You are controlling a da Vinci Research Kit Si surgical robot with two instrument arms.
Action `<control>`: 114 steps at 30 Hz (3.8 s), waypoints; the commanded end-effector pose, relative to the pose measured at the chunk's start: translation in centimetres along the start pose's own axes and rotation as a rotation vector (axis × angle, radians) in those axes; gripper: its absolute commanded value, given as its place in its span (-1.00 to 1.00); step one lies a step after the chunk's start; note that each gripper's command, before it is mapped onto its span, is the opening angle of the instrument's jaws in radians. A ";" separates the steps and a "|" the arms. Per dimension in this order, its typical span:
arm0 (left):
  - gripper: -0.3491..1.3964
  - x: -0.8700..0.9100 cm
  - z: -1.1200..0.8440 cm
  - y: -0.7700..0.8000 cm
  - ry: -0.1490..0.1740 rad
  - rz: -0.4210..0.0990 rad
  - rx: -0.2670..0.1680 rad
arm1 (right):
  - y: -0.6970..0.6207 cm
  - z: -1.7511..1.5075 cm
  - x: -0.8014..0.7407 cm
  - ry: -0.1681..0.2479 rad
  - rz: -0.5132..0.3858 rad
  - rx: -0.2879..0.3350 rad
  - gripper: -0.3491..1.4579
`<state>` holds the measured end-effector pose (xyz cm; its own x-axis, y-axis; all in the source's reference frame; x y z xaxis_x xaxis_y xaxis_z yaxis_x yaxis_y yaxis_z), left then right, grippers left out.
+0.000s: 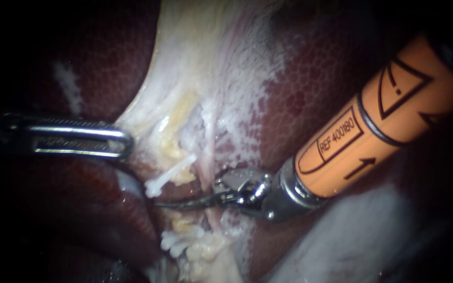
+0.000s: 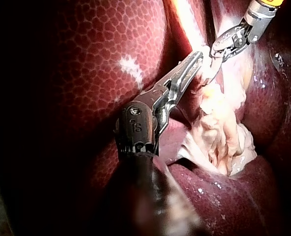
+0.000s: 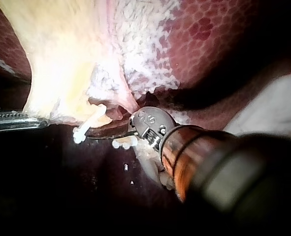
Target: Go back from the cut left tube
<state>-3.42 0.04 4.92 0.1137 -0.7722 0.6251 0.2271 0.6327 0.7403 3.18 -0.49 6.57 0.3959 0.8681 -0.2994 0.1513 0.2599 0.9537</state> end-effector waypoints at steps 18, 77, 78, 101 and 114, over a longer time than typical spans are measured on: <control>-1.00 0.00 -0.01 0.00 0.000 0.000 0.001 | -0.02 -0.01 -0.01 0.021 -0.001 0.020 -0.44; -1.00 0.11 -0.02 0.11 0.001 0.005 0.002 | -0.52 -1.59 0.12 0.159 -0.623 -0.412 0.97; -1.00 0.11 -0.02 0.11 0.001 0.005 0.002 | -0.53 -1.61 0.13 0.159 -0.632 -0.419 0.97; -1.00 0.12 -0.01 0.12 0.001 0.006 0.001 | -0.64 -1.79 0.27 0.128 -0.779 -0.475 0.97; -1.00 0.30 0.08 0.31 -0.003 0.020 -0.002 | -0.64 -1.79 0.26 0.128 -0.779 -0.476 0.97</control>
<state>-3.40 0.00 5.40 0.1173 -0.7600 0.6392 0.2271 0.6471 0.7278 1.57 0.32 5.93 0.2317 0.4077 -0.8832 -0.0680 0.9125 0.4034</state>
